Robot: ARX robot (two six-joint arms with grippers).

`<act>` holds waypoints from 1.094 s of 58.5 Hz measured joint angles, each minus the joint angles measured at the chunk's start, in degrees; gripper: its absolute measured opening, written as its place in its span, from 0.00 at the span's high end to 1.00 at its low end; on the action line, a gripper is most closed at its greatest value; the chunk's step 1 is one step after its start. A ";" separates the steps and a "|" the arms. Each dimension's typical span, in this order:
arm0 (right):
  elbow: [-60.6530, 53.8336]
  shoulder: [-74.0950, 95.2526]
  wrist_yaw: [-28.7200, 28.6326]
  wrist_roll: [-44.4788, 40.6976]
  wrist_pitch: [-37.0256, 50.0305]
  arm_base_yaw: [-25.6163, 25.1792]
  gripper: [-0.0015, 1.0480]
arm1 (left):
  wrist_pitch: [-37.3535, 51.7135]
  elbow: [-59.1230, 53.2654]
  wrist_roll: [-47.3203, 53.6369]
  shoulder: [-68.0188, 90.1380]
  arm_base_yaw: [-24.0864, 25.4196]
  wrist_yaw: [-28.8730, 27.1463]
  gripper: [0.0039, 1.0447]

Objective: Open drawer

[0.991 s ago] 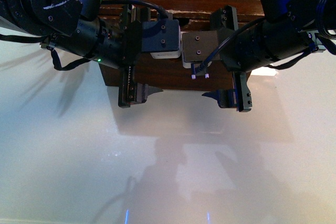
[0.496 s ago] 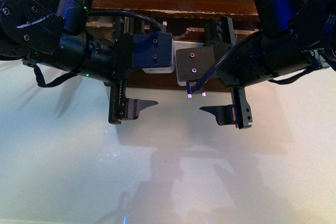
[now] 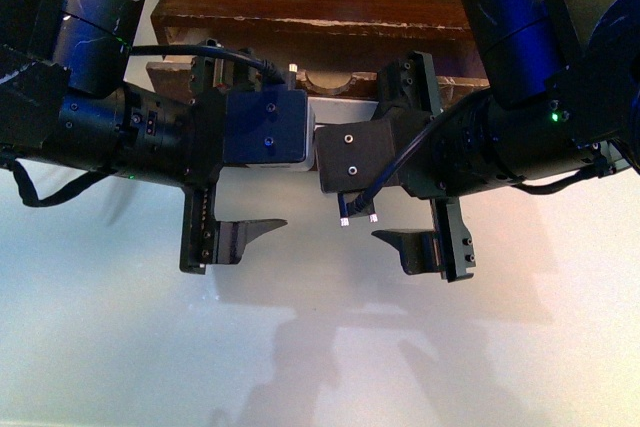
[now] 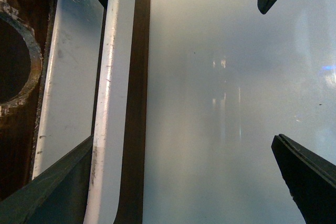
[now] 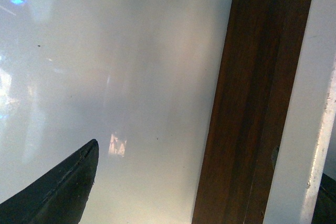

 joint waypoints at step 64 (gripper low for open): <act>-6.36 -2.54 2.54 1.86 3.02 4.31 0.08 | 3.43 -8.24 1.18 -3.21 -1.29 0.09 0.08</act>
